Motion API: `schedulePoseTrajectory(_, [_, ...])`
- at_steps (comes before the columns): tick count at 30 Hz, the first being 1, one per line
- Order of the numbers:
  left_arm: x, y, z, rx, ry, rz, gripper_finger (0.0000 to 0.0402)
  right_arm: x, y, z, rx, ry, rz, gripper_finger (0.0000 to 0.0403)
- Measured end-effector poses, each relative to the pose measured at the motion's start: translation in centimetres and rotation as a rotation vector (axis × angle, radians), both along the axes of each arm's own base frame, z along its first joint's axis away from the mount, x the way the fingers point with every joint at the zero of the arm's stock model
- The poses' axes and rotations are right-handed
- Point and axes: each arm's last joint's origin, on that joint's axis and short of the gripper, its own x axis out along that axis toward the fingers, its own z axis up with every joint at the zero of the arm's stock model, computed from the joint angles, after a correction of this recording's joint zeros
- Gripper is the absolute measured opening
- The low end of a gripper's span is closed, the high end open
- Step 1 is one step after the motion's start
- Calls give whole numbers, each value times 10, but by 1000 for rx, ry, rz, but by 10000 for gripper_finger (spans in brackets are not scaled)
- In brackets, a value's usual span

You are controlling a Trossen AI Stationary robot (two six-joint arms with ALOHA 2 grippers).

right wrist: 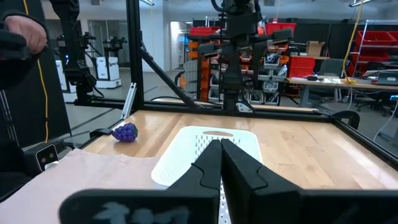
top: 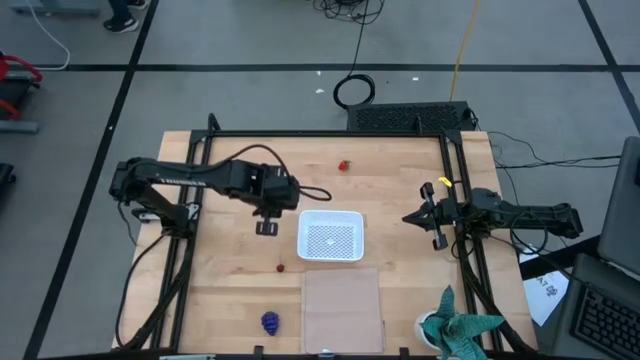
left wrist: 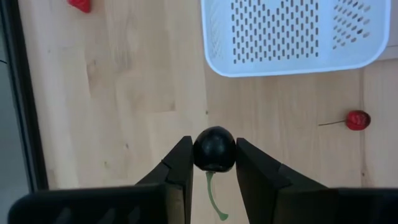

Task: Pick and placing Produce into tupperware
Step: Put the black cherry into the white bin

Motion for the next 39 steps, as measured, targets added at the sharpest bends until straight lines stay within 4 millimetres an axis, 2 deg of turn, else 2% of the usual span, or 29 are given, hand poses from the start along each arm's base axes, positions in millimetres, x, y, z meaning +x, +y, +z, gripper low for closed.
schedulePoseTrajectory(8, [-1, 3, 10, 3, -4, 2, 88, 0, 0, 0, 0, 0, 0, 0])
schedulePoseTrajectory(21, [3, 4, 11, -5, -56, 33, 88, 0, 0, 0, 0, 1, 0, 0])
schedulePoseTrajectory(24, [9, 8, 9, -30, -87, 93, 88, 0, 0, 0, 0, 1, 0, 0])
schedulePoseTrajectory(30, [18, 11, 0, -75, -66, 79, 88, 0, 0, 0, 0, 1, 0, 0])
schedulePoseTrajectory(39, [59, 14, -5, -142, -64, -8, 88, 1, 0, -1, -4, 11, 0, 0])
